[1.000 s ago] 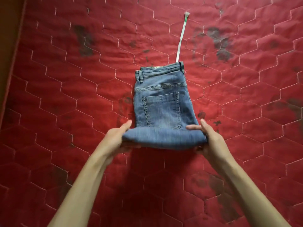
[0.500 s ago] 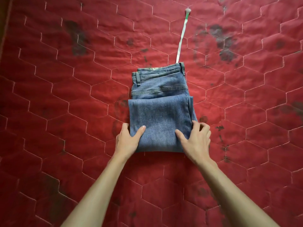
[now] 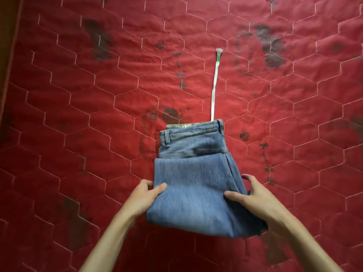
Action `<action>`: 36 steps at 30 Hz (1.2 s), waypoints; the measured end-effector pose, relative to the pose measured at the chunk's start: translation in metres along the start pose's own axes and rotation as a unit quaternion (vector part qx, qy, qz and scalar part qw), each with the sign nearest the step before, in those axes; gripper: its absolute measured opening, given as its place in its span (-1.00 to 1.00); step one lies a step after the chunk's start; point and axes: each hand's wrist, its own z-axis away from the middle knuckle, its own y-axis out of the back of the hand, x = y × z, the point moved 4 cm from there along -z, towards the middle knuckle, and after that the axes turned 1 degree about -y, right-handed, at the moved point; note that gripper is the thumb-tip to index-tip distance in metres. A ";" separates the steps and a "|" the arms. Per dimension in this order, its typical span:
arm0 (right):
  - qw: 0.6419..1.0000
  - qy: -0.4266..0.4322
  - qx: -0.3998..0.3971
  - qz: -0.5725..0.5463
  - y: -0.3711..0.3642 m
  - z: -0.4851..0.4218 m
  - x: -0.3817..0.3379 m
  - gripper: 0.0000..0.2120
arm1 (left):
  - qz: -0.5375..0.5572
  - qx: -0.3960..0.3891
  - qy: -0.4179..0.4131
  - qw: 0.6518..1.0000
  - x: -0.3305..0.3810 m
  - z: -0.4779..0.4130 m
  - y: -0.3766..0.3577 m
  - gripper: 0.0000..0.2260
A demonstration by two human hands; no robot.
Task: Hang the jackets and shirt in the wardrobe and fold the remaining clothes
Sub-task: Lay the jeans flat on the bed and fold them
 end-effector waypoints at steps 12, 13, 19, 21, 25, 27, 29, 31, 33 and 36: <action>0.890 0.039 0.040 -0.453 0.050 -0.021 -0.092 -0.60 | 0.302 -0.042 -0.021 0.952 0.093 0.006 0.052 -0.31; 0.871 0.043 0.048 -0.487 0.047 -0.024 -0.097 -0.60 | 0.324 -0.027 -0.020 0.946 0.098 0.001 0.054 -0.26; 0.886 0.230 0.313 -0.255 0.021 -0.026 -0.114 -0.76 | -0.047 0.255 -0.167 0.951 0.128 -0.016 0.036 -0.25; 0.834 0.380 0.390 -0.088 0.003 -0.023 -0.131 -0.67 | -0.198 0.352 -0.262 0.877 0.139 -0.012 0.017 -0.24; 0.810 0.444 0.346 0.162 -0.036 -0.066 -0.162 -0.57 | -0.313 0.315 -0.434 0.784 0.150 -0.038 -0.022 -0.45; 0.810 0.412 0.314 0.275 -0.051 -0.093 -0.160 -0.53 | -0.348 0.279 -0.439 0.780 0.143 -0.055 -0.031 -0.48; 0.811 0.391 0.290 0.324 -0.057 -0.111 -0.148 -0.49 | -0.387 0.277 -0.430 0.767 0.136 -0.062 -0.038 -0.49; 0.813 0.379 0.290 0.335 -0.056 -0.117 -0.143 -0.47 | -0.400 0.284 -0.426 0.761 0.134 -0.068 -0.040 -0.48; 0.822 0.363 0.289 0.330 -0.055 -0.120 -0.142 -0.43 | -0.400 0.293 -0.416 0.762 0.133 -0.073 -0.041 -0.47; 0.843 0.340 0.286 0.303 -0.050 -0.128 -0.142 -0.37 | -0.388 0.289 -0.416 0.770 0.134 -0.079 -0.043 -0.46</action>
